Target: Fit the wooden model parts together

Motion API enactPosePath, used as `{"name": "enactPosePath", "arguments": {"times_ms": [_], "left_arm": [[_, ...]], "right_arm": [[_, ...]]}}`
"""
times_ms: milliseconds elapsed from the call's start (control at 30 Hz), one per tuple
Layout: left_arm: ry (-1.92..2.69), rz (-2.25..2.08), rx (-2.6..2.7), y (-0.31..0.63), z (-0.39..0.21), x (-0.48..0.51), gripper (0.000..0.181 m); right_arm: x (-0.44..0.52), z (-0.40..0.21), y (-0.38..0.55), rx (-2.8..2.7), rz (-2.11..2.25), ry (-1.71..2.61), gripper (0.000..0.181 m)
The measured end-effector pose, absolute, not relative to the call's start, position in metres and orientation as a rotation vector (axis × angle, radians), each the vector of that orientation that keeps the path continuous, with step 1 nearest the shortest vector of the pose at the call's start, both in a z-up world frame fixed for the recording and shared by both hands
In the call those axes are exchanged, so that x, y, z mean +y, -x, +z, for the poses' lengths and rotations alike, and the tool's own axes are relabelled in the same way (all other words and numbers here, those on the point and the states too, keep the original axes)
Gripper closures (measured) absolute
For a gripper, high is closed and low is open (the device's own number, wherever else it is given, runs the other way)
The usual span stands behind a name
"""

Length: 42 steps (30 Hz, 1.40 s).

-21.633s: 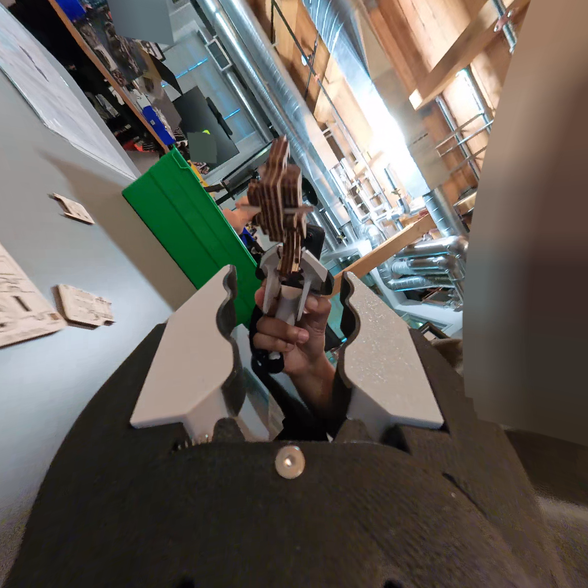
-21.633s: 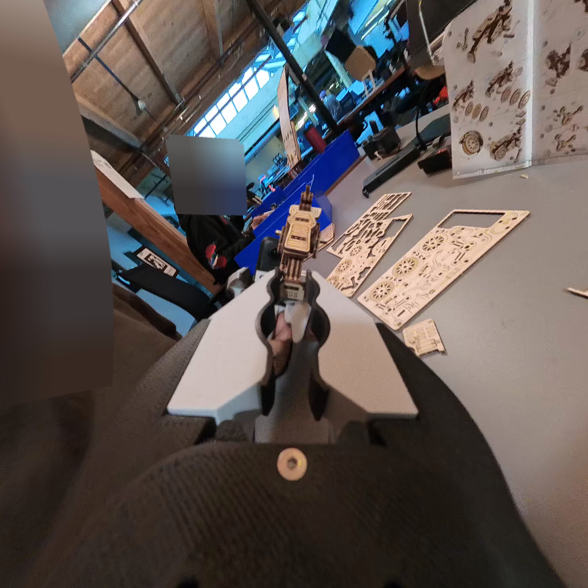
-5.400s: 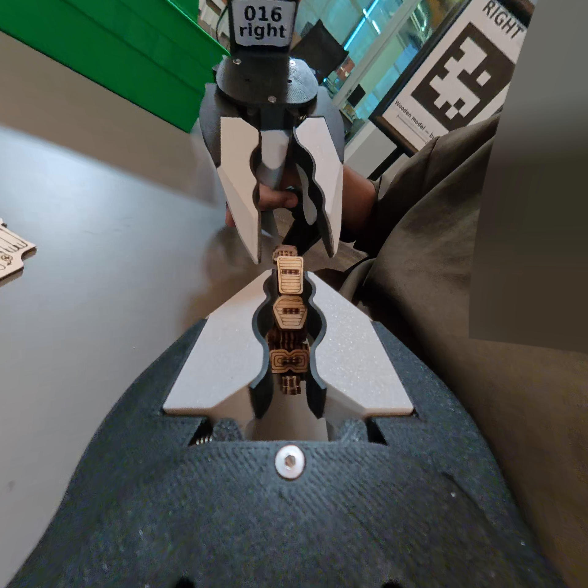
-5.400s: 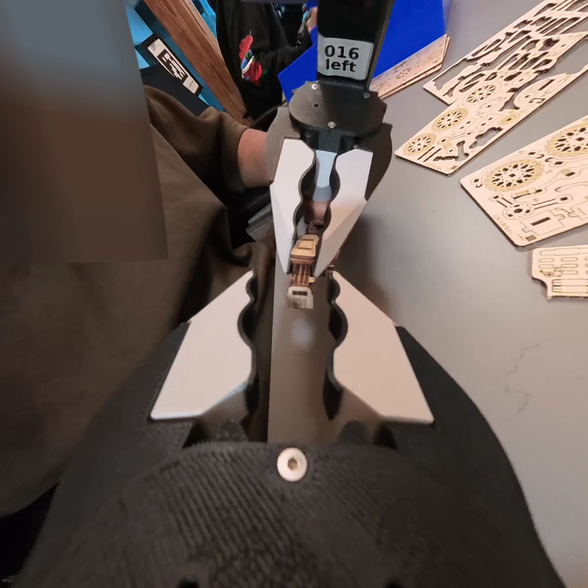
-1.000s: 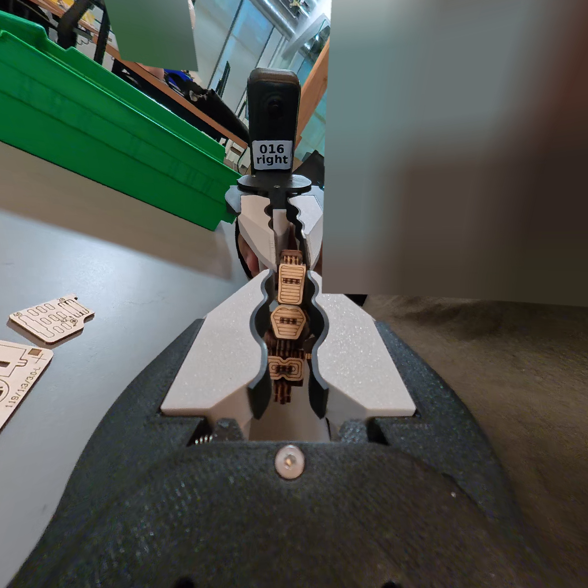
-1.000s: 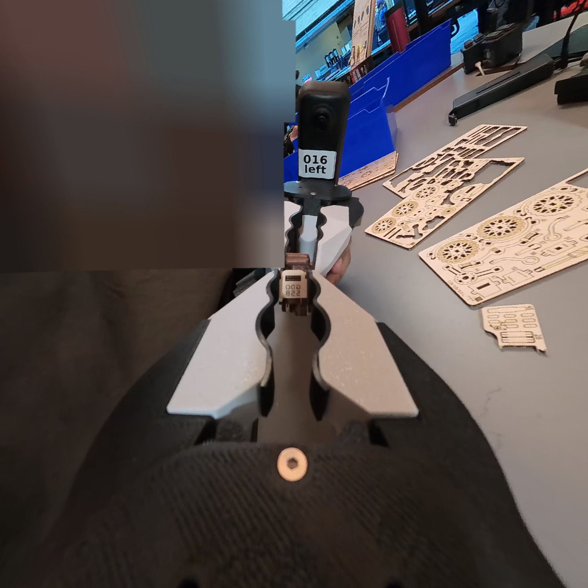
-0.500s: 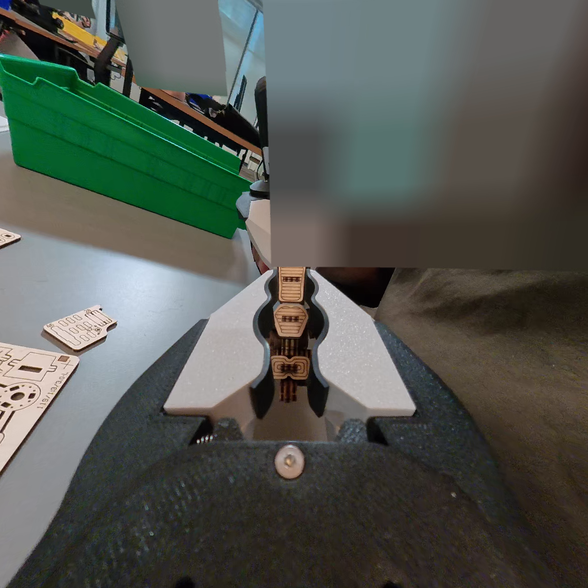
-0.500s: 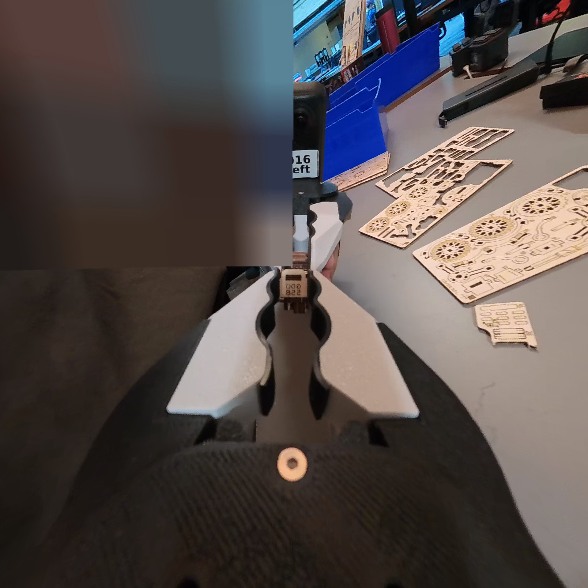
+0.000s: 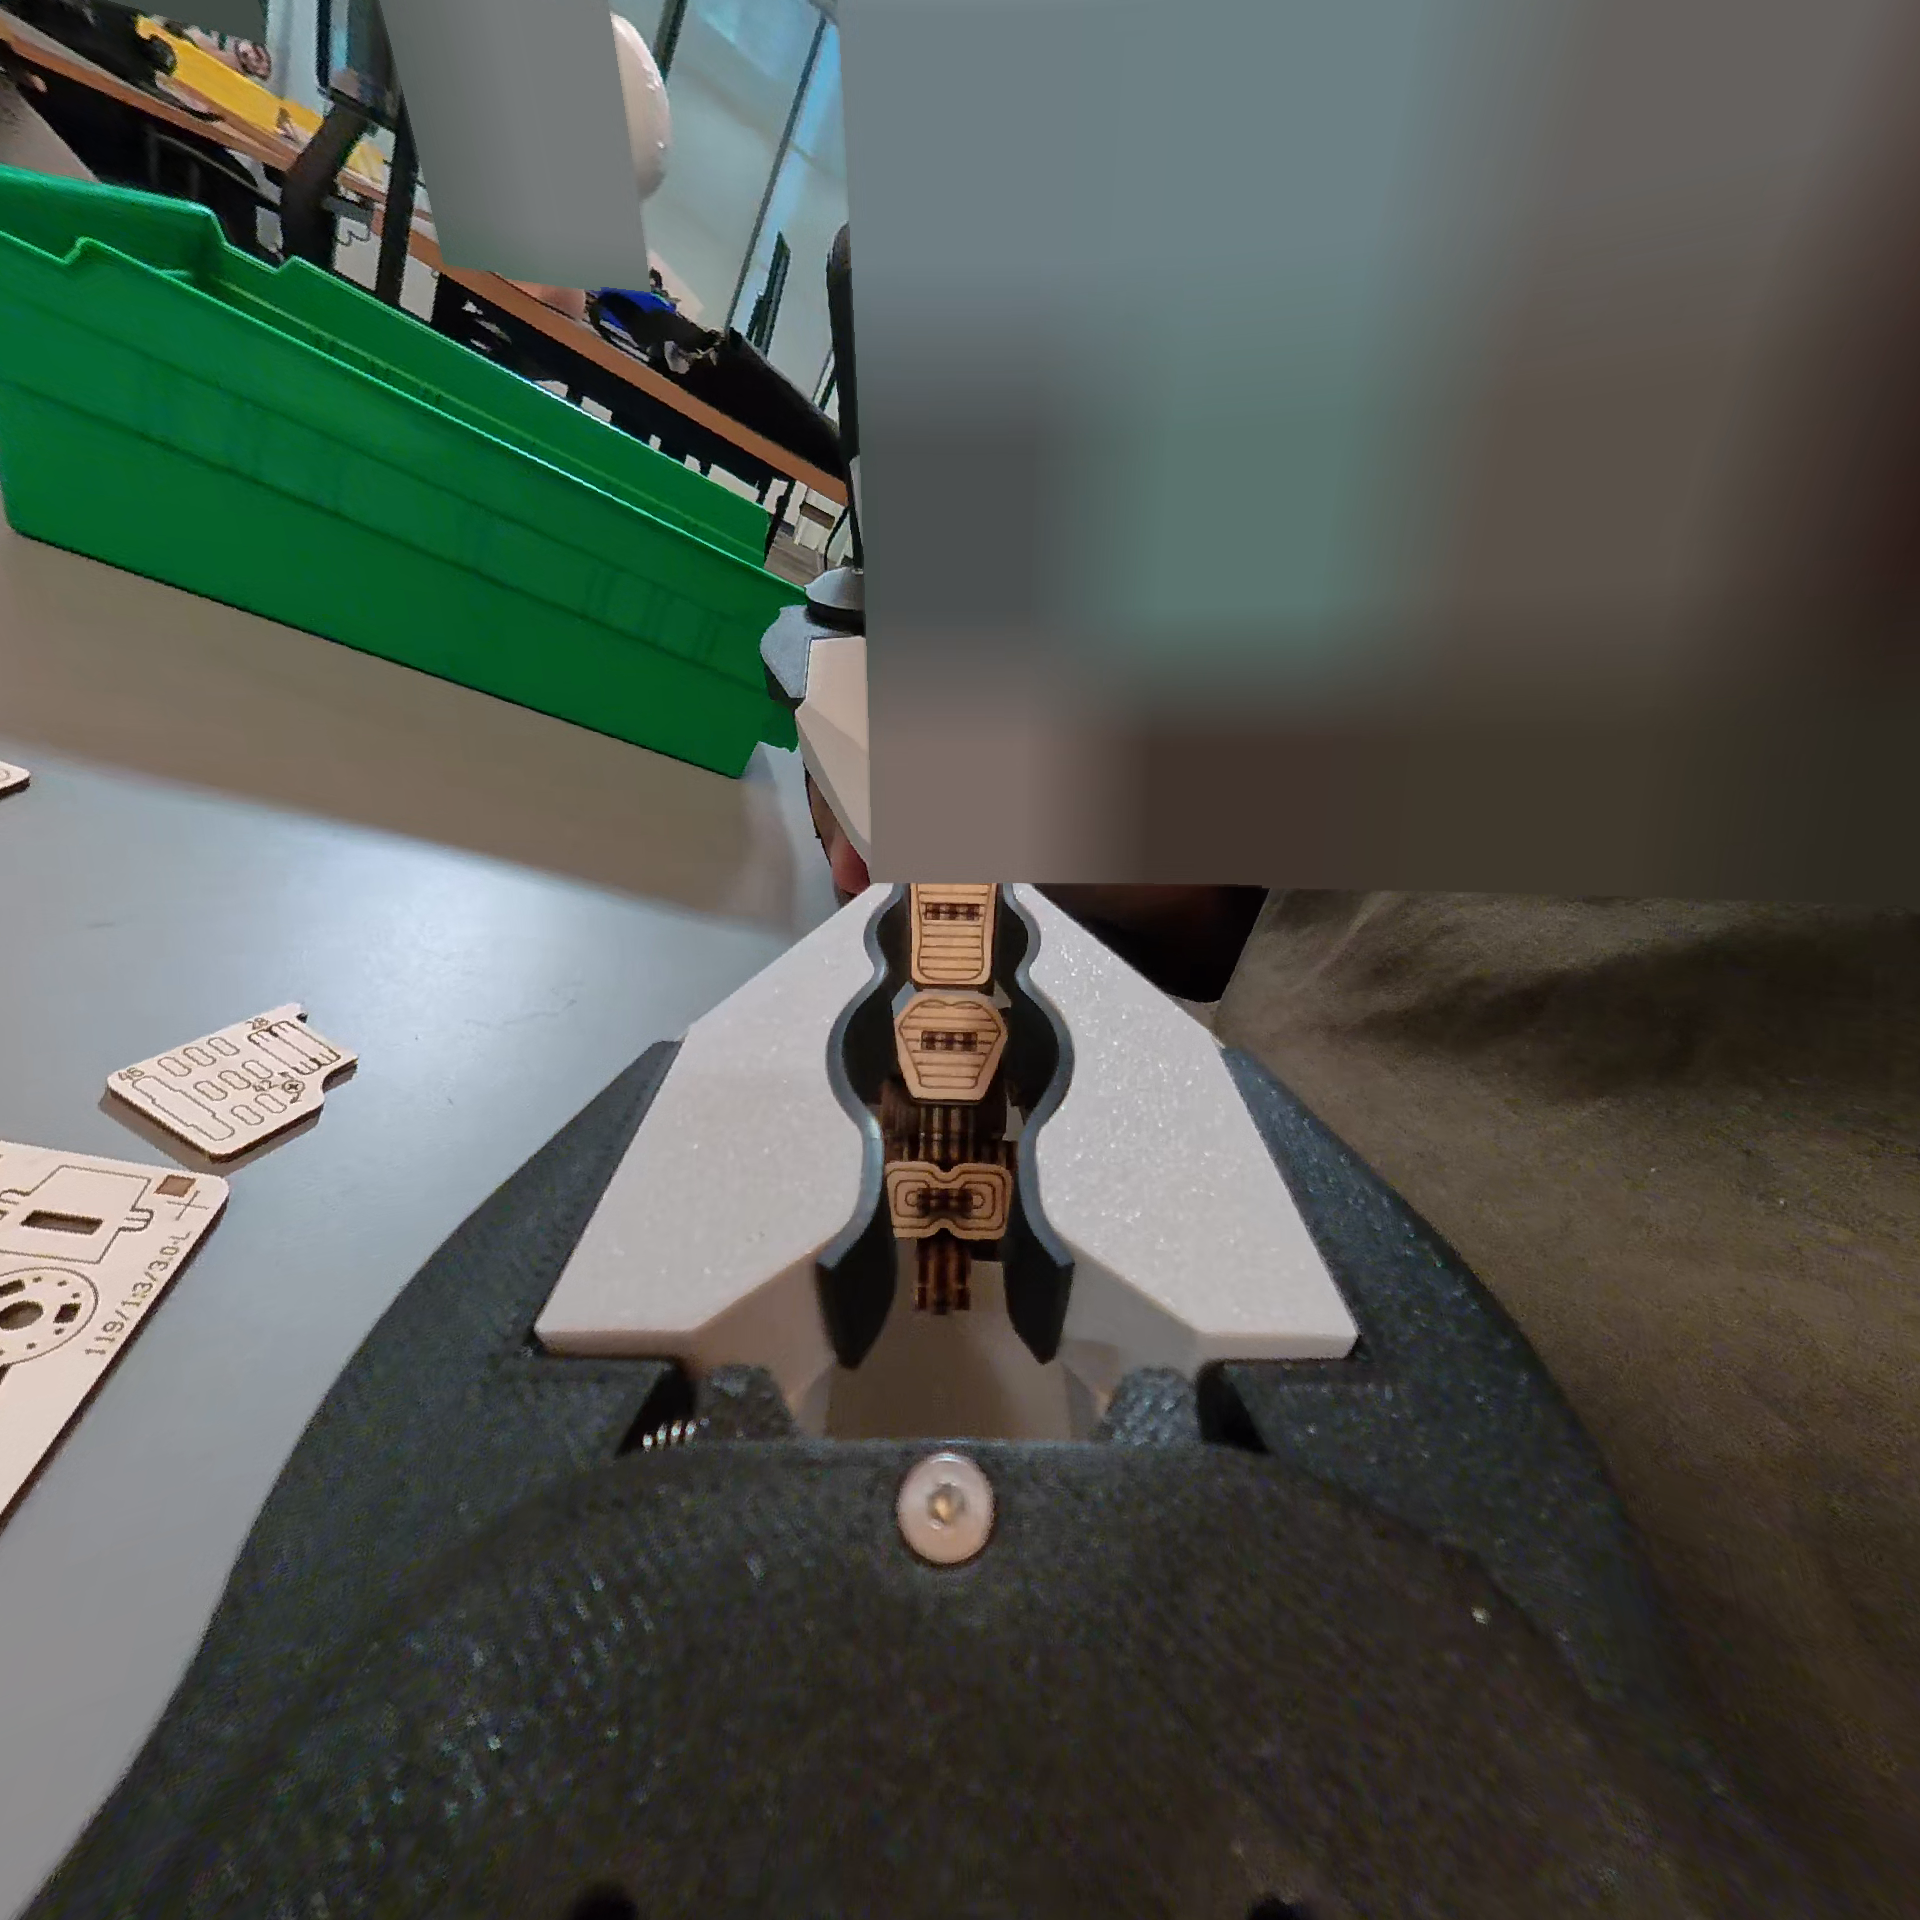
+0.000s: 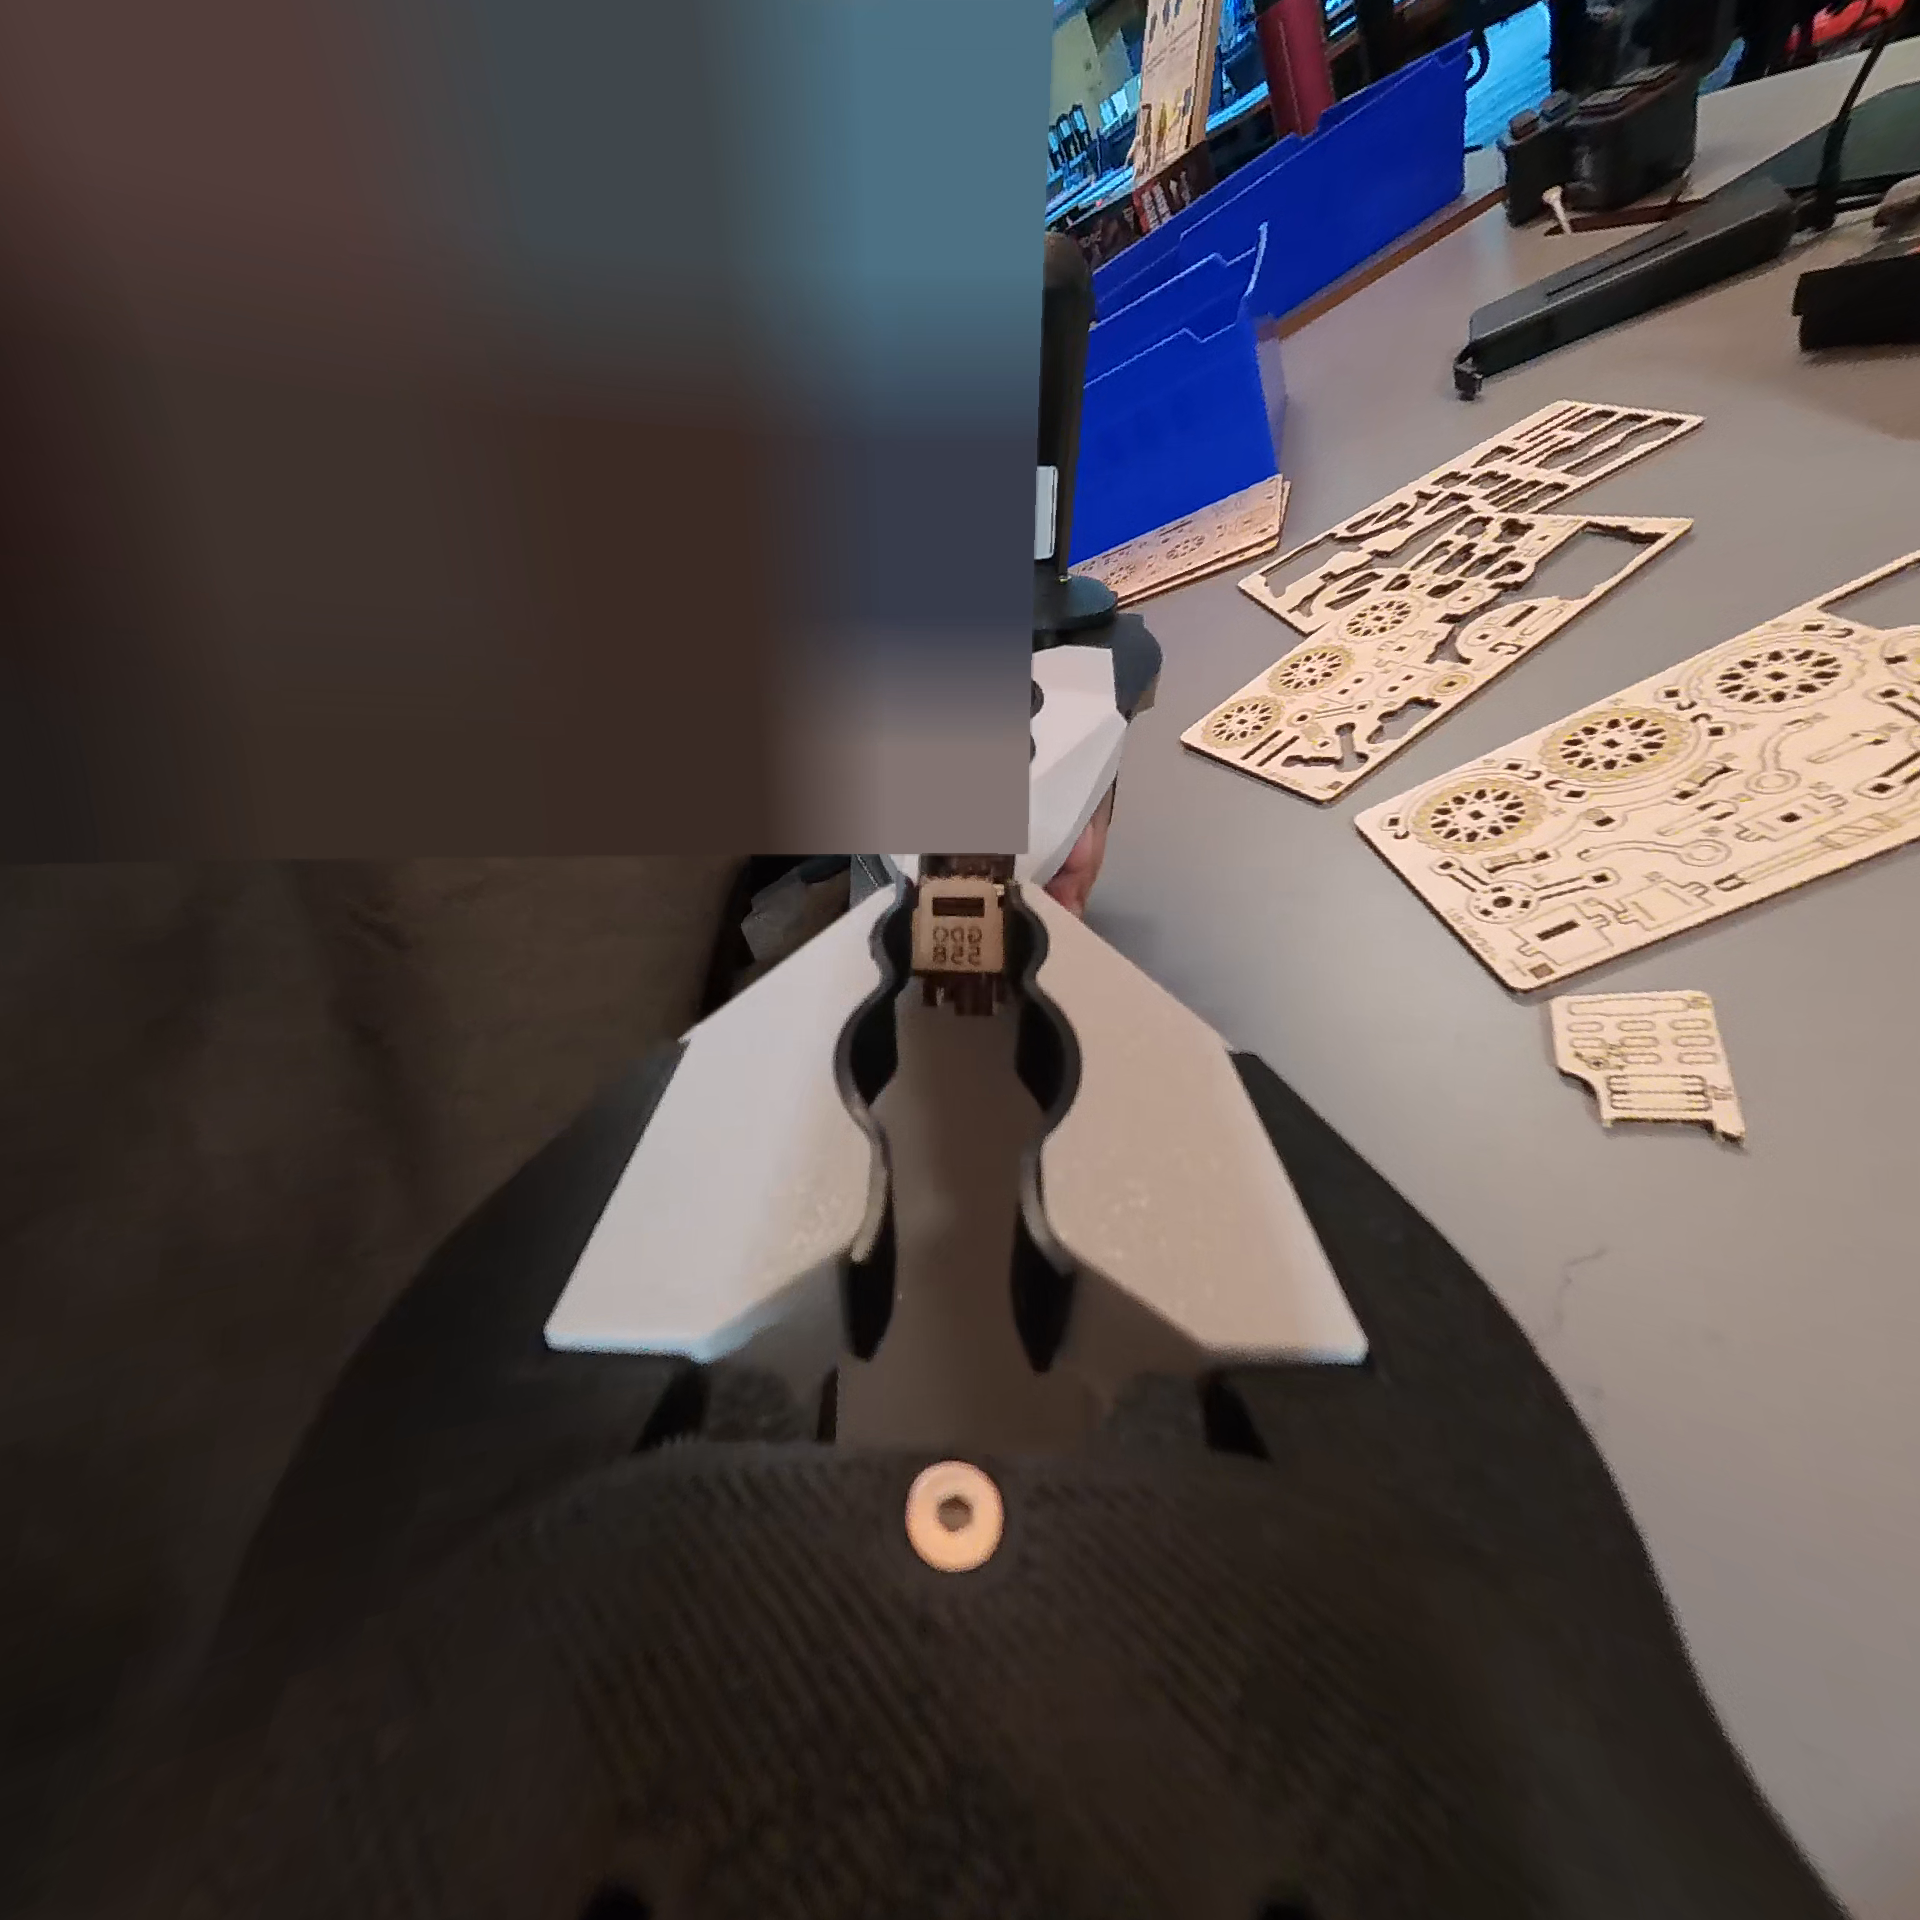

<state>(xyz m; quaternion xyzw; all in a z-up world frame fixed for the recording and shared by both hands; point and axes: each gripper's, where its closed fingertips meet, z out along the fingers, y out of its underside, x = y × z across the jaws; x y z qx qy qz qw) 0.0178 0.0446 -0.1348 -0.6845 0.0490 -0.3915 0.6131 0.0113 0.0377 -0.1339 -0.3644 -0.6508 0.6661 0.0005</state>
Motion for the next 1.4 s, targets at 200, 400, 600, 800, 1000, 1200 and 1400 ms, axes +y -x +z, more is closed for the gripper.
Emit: {"name": "enactPosePath", "arguments": {"times_ms": [200, 400, 600, 800, 1000, 1200, 1400], "left_arm": [[1.582, -0.876, 0.155, -0.024, -0.134, 0.043, 0.170], [1.608, -0.871, 0.198, -0.027, -0.137, 0.041, 0.169], [1.678, -0.906, 0.213, -0.034, -0.148, 0.042, 0.169], [1.735, -0.889, 0.252, -0.043, -0.157, 0.044, 0.169], [1.782, -0.839, 0.245, -0.043, -0.162, 0.046, 0.169], [1.871, -0.771, 0.290, -0.048, -0.174, 0.047, 0.169], [1.883, -0.729, 0.327, -0.051, -0.176, 0.044, 0.169]], "right_arm": [[0.036, -0.133, -0.017, -2.116, 2.044, 1.111, 0.166], [0.034, -0.136, -0.020, -2.173, 1.974, 1.043, 0.166], [0.035, -0.149, -0.028, -2.385, 1.808, 1.002, 0.166], [0.036, -0.160, -0.039, -2.666, 1.547, 0.966, 0.166], [0.040, -0.166, -0.038, -2.760, 1.370, 1.003, 0.167], [0.040, -0.179, -0.044, -2.869, 1.100, 0.969, 0.168], [0.038, -0.181, -0.048, -2.941, 0.964, 0.914, 0.168]]}}
